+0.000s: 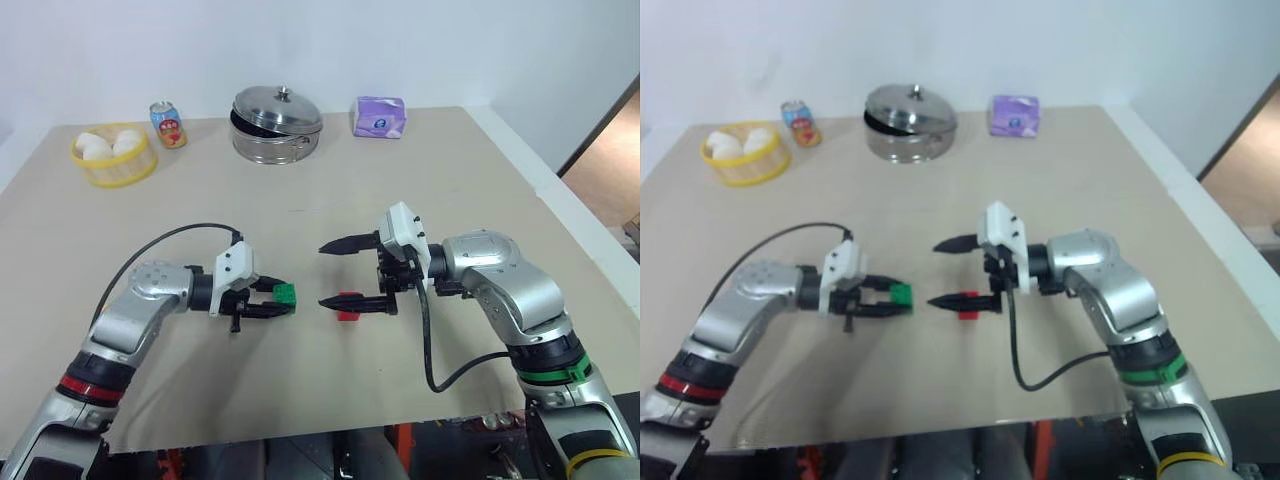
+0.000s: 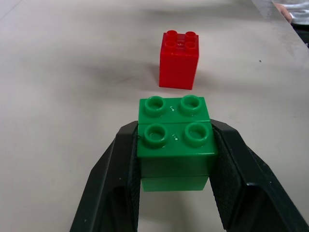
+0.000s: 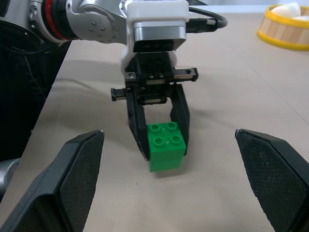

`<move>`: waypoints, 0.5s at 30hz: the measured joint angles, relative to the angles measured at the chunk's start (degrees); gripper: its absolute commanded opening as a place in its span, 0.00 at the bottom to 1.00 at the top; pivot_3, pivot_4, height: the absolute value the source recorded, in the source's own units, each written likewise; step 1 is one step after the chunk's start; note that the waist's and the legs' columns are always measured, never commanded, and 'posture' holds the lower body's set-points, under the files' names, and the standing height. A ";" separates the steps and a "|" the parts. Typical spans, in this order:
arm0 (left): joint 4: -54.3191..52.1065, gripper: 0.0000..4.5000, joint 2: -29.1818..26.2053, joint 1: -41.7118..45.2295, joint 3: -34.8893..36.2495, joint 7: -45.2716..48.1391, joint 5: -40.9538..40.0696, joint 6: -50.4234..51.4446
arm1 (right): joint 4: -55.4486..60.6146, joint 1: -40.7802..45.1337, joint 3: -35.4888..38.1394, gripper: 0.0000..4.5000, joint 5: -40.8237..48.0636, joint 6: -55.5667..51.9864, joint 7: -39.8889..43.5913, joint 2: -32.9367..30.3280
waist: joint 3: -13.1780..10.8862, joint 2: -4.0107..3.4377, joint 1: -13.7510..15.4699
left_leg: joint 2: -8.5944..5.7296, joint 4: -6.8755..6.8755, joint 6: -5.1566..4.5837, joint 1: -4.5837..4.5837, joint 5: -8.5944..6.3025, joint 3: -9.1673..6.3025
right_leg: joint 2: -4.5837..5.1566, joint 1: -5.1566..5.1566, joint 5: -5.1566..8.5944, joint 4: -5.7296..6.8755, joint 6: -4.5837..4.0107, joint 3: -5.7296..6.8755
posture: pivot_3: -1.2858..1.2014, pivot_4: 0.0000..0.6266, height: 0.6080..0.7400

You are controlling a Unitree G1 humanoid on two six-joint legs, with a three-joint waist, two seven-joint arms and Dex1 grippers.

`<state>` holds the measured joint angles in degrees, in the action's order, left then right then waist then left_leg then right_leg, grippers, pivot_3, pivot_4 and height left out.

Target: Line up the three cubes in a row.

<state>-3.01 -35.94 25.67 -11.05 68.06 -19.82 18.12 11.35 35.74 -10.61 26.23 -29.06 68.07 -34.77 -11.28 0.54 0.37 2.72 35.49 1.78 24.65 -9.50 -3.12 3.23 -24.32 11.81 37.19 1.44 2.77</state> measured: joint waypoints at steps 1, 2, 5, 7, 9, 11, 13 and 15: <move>1.35 0.31 0.43 0.82 -0.40 0.61 0.48 -1.04 | 0.29 -0.06 0.03 1.00 0.33 -0.55 -0.16 -0.23 | 0.00 0.00 0.00 | 0.00 0.00 0.00 0.00 0.00 0.01 | 0.00 0.00 0.00 0.00 0.00 -0.01 | 0.52 0.24 1.00; 5.00 0.31 1.26 2.57 -1.53 2.32 1.68 -3.69 | 0.90 -0.69 0.08 1.00 0.78 -1.88 -0.41 -0.97 | 0.00 0.00 0.00 | 0.00 -0.01 0.00 0.01 0.00 0.01 | -0.01 0.00 0.01 0.00 0.00 -0.02 | 0.52 0.24 1.00; 7.04 0.31 1.67 3.34 -2.11 2.83 2.27 -4.81 | 1.04 -1.26 0.08 1.00 1.08 -2.55 -0.44 -1.64 | 0.00 0.00 0.00 | 0.00 -0.01 0.00 0.01 0.00 0.01 | -0.01 0.00 0.02 0.00 0.00 -0.01 | 0.52 0.24 1.00; 8.92 0.31 2.38 3.69 -2.15 3.82 2.52 -5.97 | 2.53 -1.78 0.15 1.00 1.42 -3.24 -0.71 -2.80 | 0.00 0.00 -0.02 | 0.00 -0.01 0.00 0.00 0.00 0.01 | -0.01 -0.01 0.01 0.00 0.00 -0.02 | 0.52 0.24 1.00; 9.18 0.31 2.67 3.69 -2.15 3.87 2.58 -6.15 | 2.94 -1.94 0.22 1.00 1.60 -3.32 -0.77 -2.95 | 0.00 0.00 -0.02 | 0.00 0.00 0.00 0.01 0.00 0.01 | -0.01 0.00 0.01 0.00 0.00 -0.01 | 0.52 0.24 1.00; 9.21 0.31 3.15 3.69 -2.20 3.87 3.01 -6.70 | 3.33 -2.23 0.35 1.00 1.66 -3.34 -0.86 -3.04 | 0.00 0.00 -0.01 | 0.00 0.01 0.00 0.01 0.00 0.01 | -0.01 0.00 0.00 0.00 0.01 -0.03 | 0.52 0.24 1.00; 9.21 0.31 3.49 3.67 -2.26 3.83 3.18 -6.92 | 3.59 -2.49 0.40 1.00 1.69 -3.37 -0.97 -3.40 | 0.00 0.00 -0.01 | 0.00 0.01 0.00 0.01 0.00 0.01 | -0.01 0.00 0.00 0.00 0.02 -0.03 | 0.52 0.24 1.00; 9.21 0.31 3.72 3.51 -2.71 3.82 3.71 -7.04 | 3.88 -2.85 0.47 1.00 1.72 -3.46 -0.98 -3.68 | 0.00 0.00 -0.01 | 0.00 0.01 0.00 0.00 0.00 0.01 | -0.01 0.00 0.00 0.00 0.02 -0.03 | 0.52 0.24 1.00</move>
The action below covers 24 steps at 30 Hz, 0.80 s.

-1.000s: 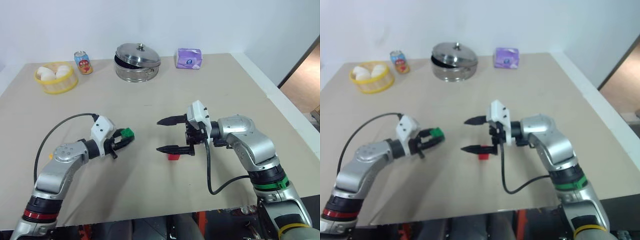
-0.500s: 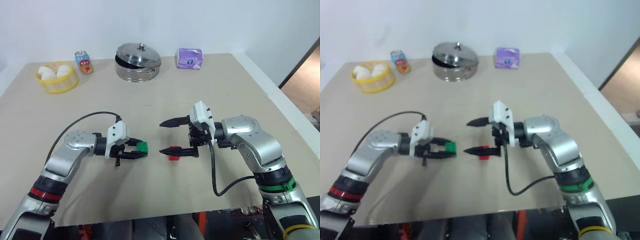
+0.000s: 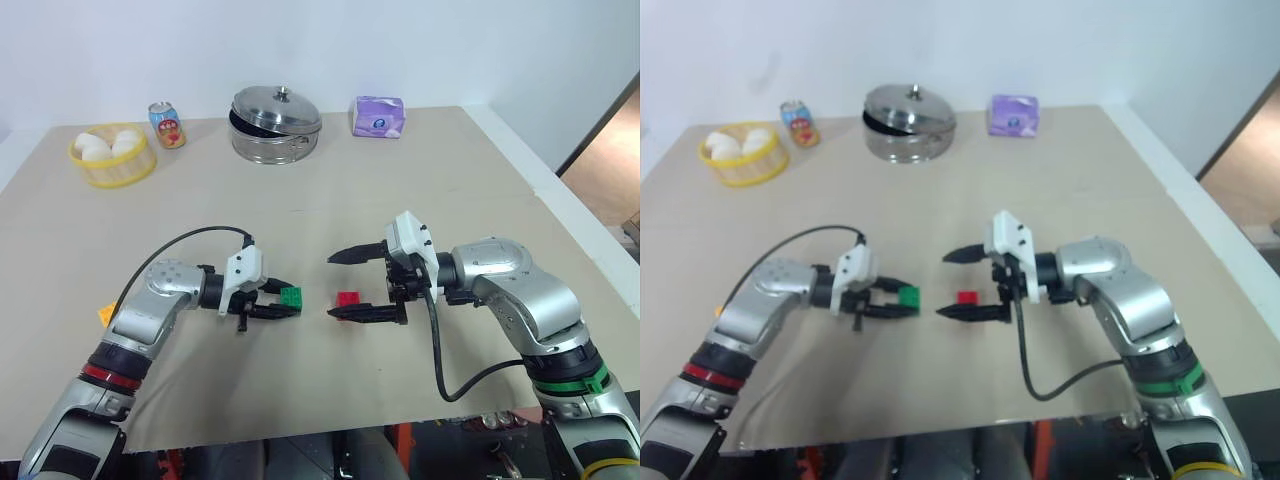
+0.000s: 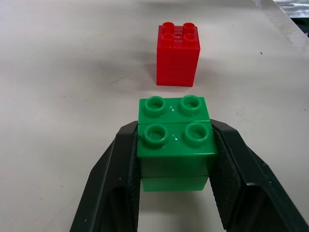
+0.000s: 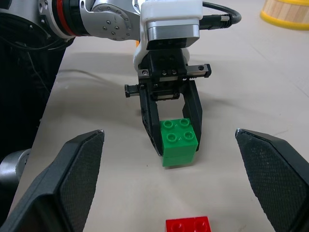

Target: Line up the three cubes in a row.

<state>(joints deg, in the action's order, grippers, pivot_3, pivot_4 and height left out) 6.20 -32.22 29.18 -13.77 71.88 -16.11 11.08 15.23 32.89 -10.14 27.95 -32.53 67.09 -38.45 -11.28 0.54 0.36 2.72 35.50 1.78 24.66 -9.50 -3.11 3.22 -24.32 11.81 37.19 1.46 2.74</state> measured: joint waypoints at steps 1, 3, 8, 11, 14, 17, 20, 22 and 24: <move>0.00 0.31 0.04 -0.17 -0.15 0.01 0.29 -0.02 | 0.22 -0.16 0.01 1.00 0.01 -0.06 0.00 -0.11 | 0.00 0.00 -0.01 | 0.00 0.00 0.00 0.00 0.00 0.00 | 0.00 0.00 0.00 0.00 0.00 0.00 | 0.52 0.24 1.00; 0.00 0.31 0.03 -0.42 -0.35 0.01 0.63 -0.02 | 0.45 -0.32 0.01 1.00 0.04 -0.12 0.00 -0.27 | 0.00 0.00 -0.01 | 0.00 -0.01 0.00 0.00 0.00 0.00 | -0.01 0.00 0.00 0.00 0.00 0.01 | 0.52 0.24 1.00; 0.12 0.48 0.00 -0.50 -0.66 0.05 2.09 -1.14 | 1.31 -0.33 0.01 1.00 0.37 -0.46 -0.07 -0.47 | 0.00 0.00 -0.01 | 0.00 0.00 0.00 -0.01 0.00 0.00 | 0.00 0.00 -0.01 0.00 0.00 0.00 | 0.52 0.24 1.00; 0.17 0.65 0.01 -0.45 -0.66 0.02 2.15 -1.14 | 1.31 -0.33 0.01 1.00 0.42 -0.57 -0.10 -0.47 | 0.00 0.00 -0.01 | 0.00 0.00 0.00 -0.01 0.00 0.00 | -0.01 0.00 -0.01 0.00 0.00 0.00 | 0.52 0.24 1.00; 1.72 0.85 0.06 -0.32 -0.65 -0.20 2.49 -0.98 | 1.31 -0.32 0.01 1.00 0.45 -0.65 -0.15 -0.47 | 0.00 0.00 -0.01 | 0.00 0.00 0.00 -0.01 0.00 0.00 | -0.01 0.00 -0.01 0.01 0.00 0.00 | 0.52 0.24 1.00; 2.23 0.99 0.03 -0.32 -0.64 -0.24 2.70 -1.02 | 1.31 -0.32 0.00 1.00 0.45 -0.66 -0.15 -0.47 | 0.00 0.00 0.00 | 0.00 0.00 0.00 0.00 0.00 0.00 | 0.00 0.00 -0.01 0.00 0.01 -0.01 | 0.52 0.24 1.00; 2.24 0.99 -0.14 -0.32 -0.61 -0.18 2.73 -1.11 | 1.31 -0.32 0.00 1.00 0.45 -0.66 -0.15 -0.47 | 0.00 0.00 0.00 | 0.00 0.00 0.00 0.00 0.00 0.00 | 0.00 0.00 -0.01 0.00 0.01 -0.01 | 0.52 0.24 1.00; 2.23 0.99 -0.49 -0.32 -0.29 -0.07 2.71 -1.13 | 1.31 -0.32 0.00 1.00 0.44 -0.66 -0.14 -0.47 | 0.00 0.00 0.00 | 0.00 0.00 0.00 -0.01 0.00 0.00 | -0.01 0.00 -0.01 0.00 0.00 0.00 | 0.52 0.24 1.00; 0.12 0.99 -2.67 -0.61 1.36 0.09 1.49 0.79 | 1.31 -0.29 -0.01 1.00 0.44 -0.64 -0.10 -0.49 | -0.01 0.01 -0.03 | 0.02 0.00 0.00 -0.01 0.00 0.00 | -0.01 0.00 -0.01 0.01 0.00 -0.01 | 0.52 0.24 1.00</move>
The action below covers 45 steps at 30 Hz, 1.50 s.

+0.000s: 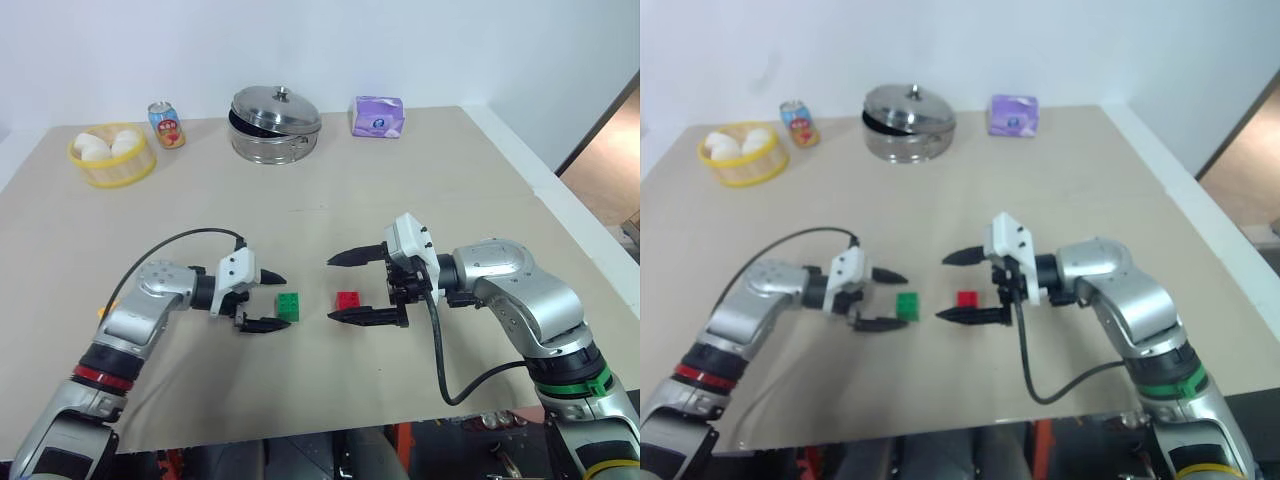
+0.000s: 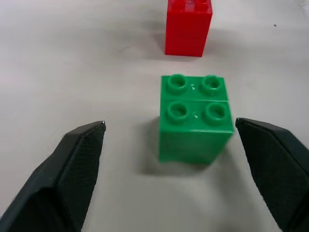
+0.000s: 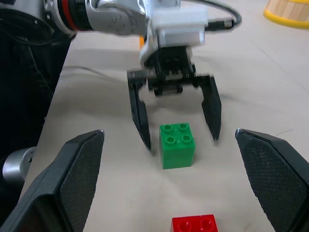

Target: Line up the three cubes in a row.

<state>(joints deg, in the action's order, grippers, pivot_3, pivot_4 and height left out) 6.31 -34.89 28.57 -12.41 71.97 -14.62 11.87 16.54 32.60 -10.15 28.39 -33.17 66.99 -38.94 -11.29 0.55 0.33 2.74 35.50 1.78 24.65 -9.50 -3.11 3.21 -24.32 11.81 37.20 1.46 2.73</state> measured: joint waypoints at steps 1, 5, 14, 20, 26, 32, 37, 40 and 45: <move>-0.22 0.99 -0.12 -0.04 0.15 -0.01 -0.11 0.16 | 0.00 0.00 0.00 1.00 0.00 0.00 0.00 0.00 | 0.00 0.00 0.00 | 0.00 0.00 0.00 0.00 0.00 0.00 | 0.00 0.00 0.00 0.00 0.00 0.00 | 0.52 0.24 1.00; -8.96 0.99 -2.87 -4.45 6.78 -2.81 -5.71 8.29 | -0.04 0.43 -0.13 1.00 0.01 0.05 0.25 0.19 | -0.01 0.01 -0.21 | 0.02 -0.03 0.00 0.00 0.00 0.01 | -0.02 -0.02 0.02 0.00 -0.02 -0.02 | 0.52 0.24 1.00; -35.87 0.99 6.29 -20.23 34.39 -35.36 -16.90 28.47 | -6.05 5.38 -1.36 1.00 -0.02 3.16 5.19 2.39 | -0.03 0.10 -0.47 | 0.06 0.02 0.01 -0.09 0.01 0.01 | -0.07 0.07 -0.06 0.00 0.00 -0.06 | 0.52 0.24 1.00; -42.67 0.99 18.51 -25.93 40.87 -55.02 -9.97 26.80 | -9.86 8.51 -3.39 1.00 -0.61 5.38 8.11 4.40 | -0.03 0.29 -0.50 | 0.08 0.01 0.02 -0.30 0.01 0.25 | -0.15 0.14 -0.21 0.00 0.01 -0.40 | 0.52 0.24 1.00; -49.26 0.99 32.71 -35.89 40.83 -75.20 3.56 20.05 | -14.75 11.09 -4.03 1.00 -1.95 8.42 11.85 5.62 | 0.03 0.47 -0.41 | 0.09 0.12 0.06 -0.34 0.01 0.55 | -0.15 0.12 -0.36 -0.05 0.12 -0.71 | 0.52 0.24 1.00; -48.44 0.99 35.63 -36.86 37.48 -78.48 7.38 15.64 | -16.28 11.30 -5.12 1.00 -2.97 9.36 13.04 6.51 | 0.00 0.54 -0.12 | 0.09 0.22 0.09 -0.33 -0.01 0.54 | -0.16 0.08 -0.39 -0.05 0.08 -0.72 | 0.52 0.24 1.00; -46.64 0.99 36.68 -36.88 34.80 -80.49 10.00 13.19 | -16.69 11.61 -5.13 1.00 -3.69 9.62 13.20 6.66 | 0.00 0.54 0.02 | 0.09 0.19 0.14 -0.30 -0.04 0.55 | -0.17 0.04 -0.40 -0.05 0.08 -0.73 | 0.52 0.24 1.00; -45.66 0.99 37.78 -37.41 33.25 -81.84 11.67 12.12 | -16.68 11.66 -5.13 1.00 -4.00 9.60 13.17 6.66 | 0.00 0.54 0.04 | 0.09 0.17 0.17 -0.27 -0.06 0.56 | -0.18 0.01 -0.38 -0.06 0.08 -0.75 | 0.52 0.24 1.00; -43.44 0.99 38.61 -37.42 33.22 -82.99 11.89 12.05 | -16.67 11.66 -5.13 1.00 -4.04 9.42 13.12 6.66 | -0.01 0.56 0.04 | 0.09 0.19 0.17 -0.24 -0.06 0.54 | -0.18 -0.01 -0.38 -0.07 0.08 -0.73 | 0.52 0.24 1.00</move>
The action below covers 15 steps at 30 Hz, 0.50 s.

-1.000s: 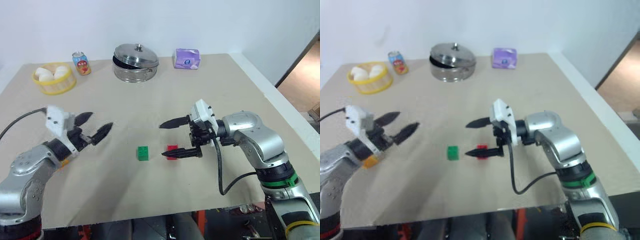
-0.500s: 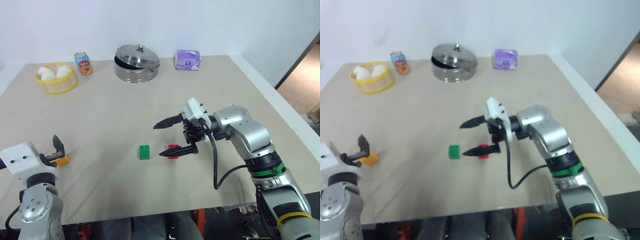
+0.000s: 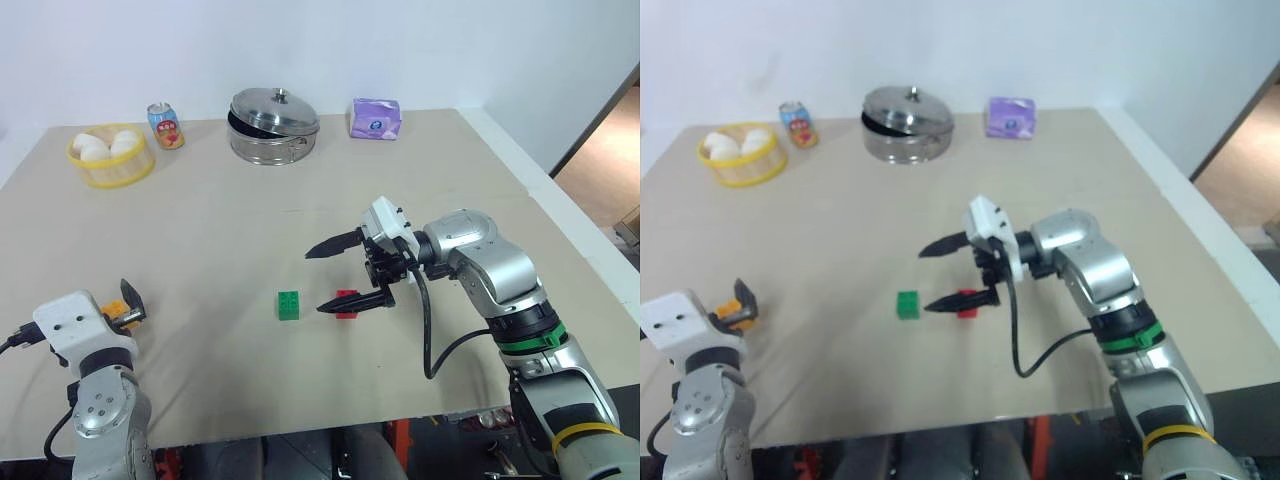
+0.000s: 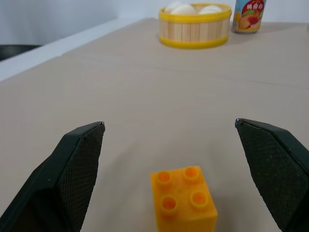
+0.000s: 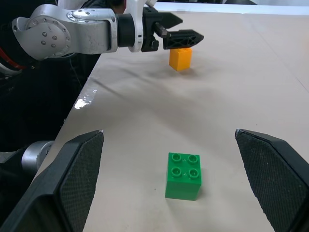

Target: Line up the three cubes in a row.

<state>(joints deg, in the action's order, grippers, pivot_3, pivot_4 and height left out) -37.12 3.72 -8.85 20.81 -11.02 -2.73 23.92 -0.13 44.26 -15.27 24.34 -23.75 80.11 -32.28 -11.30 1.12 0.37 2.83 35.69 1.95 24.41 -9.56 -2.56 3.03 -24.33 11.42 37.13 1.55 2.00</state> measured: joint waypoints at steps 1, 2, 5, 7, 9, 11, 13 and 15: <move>0.24 0.99 0.04 0.00 0.04 -0.04 -0.04 0.00 | 0.01 0.00 0.00 1.00 0.00 -0.04 0.00 0.00 | 0.00 0.00 0.00 | 0.00 0.00 0.00 0.00 0.00 0.00 | 0.00 0.00 0.00 0.00 0.00 0.00 | 0.52 0.24 1.00; 0.65 0.99 0.13 -0.01 0.18 -0.04 -0.37 0.01 | 0.02 0.00 0.00 1.00 0.00 -0.12 0.00 0.00 | 0.00 0.00 0.00 | 0.00 0.01 0.00 0.00 0.00 0.00 | 0.00 0.00 0.00 0.00 0.00 0.00 | 0.52 0.24 1.00; 3.57 0.99 0.33 -0.15 0.46 0.32 -4.71 1.46 | 0.18 0.00 0.00 1.00 -0.01 -0.50 -0.06 -0.05 | 0.00 0.01 -0.01 | 0.00 0.02 0.01 0.00 -0.01 0.00 | 0.01 -0.01 0.00 0.00 0.00 0.00 | 0.52 0.24 1.00; 3.86 0.99 0.36 -0.18 0.50 0.24 -5.25 1.60 | 0.20 0.00 0.00 1.00 -0.01 -0.75 -0.07 -0.05 | 0.00 0.01 -0.01 | 0.00 0.01 0.02 0.01 -0.01 0.00 | 0.01 -0.02 0.00 -0.01 0.00 0.00 | 0.52 0.24 1.00; 4.31 0.99 0.37 -0.40 0.55 0.10 -6.08 1.87 | 0.21 0.00 0.00 1.00 0.01 -0.94 -0.11 -0.05 | -0.01 0.01 -0.01 | 0.00 0.01 0.02 0.02 -0.01 0.00 | 0.01 -0.03 0.00 -0.01 0.00 0.00 | 0.52 0.24 1.00; 4.54 0.99 0.38 -0.48 0.55 0.05 -6.42 2.10 | 0.25 0.00 0.00 1.00 0.02 -1.04 -0.13 -0.05 | -0.01 0.01 -0.01 | 0.00 0.01 0.02 0.03 -0.01 0.00 | 0.01 -0.03 0.00 -0.02 0.00 0.00 | 0.52 0.24 1.00; 5.15 0.94 0.36 -0.61 0.40 0.05 -6.97 2.28 | 0.53 -0.01 0.00 1.00 0.10 -1.29 -0.16 -0.05 | -0.01 0.01 -0.01 | 0.00 0.01 0.04 0.04 -0.02 0.00 | 0.01 -0.04 0.00 -0.03 0.00 0.01 | 0.52 0.24 1.00; 5.66 0.85 0.36 -0.46 0.38 0.02 -7.57 2.28 | 0.54 -0.01 0.00 1.00 0.11 -1.39 -0.27 -0.04 | -0.01 0.01 -0.01 | 0.00 0.01 0.04 0.04 -0.02 0.00 | 0.01 -0.05 0.00 -0.04 0.00 0.00 | 0.52 0.24 1.00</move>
<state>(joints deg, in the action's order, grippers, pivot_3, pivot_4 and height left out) -31.47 4.08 -9.31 21.19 -11.00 -10.31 26.20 0.41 44.25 -15.27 24.45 -25.14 79.84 -32.32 -11.31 1.13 0.36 2.83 35.69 1.99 24.44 -9.59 -2.56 3.03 -24.38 11.42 37.09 1.55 2.00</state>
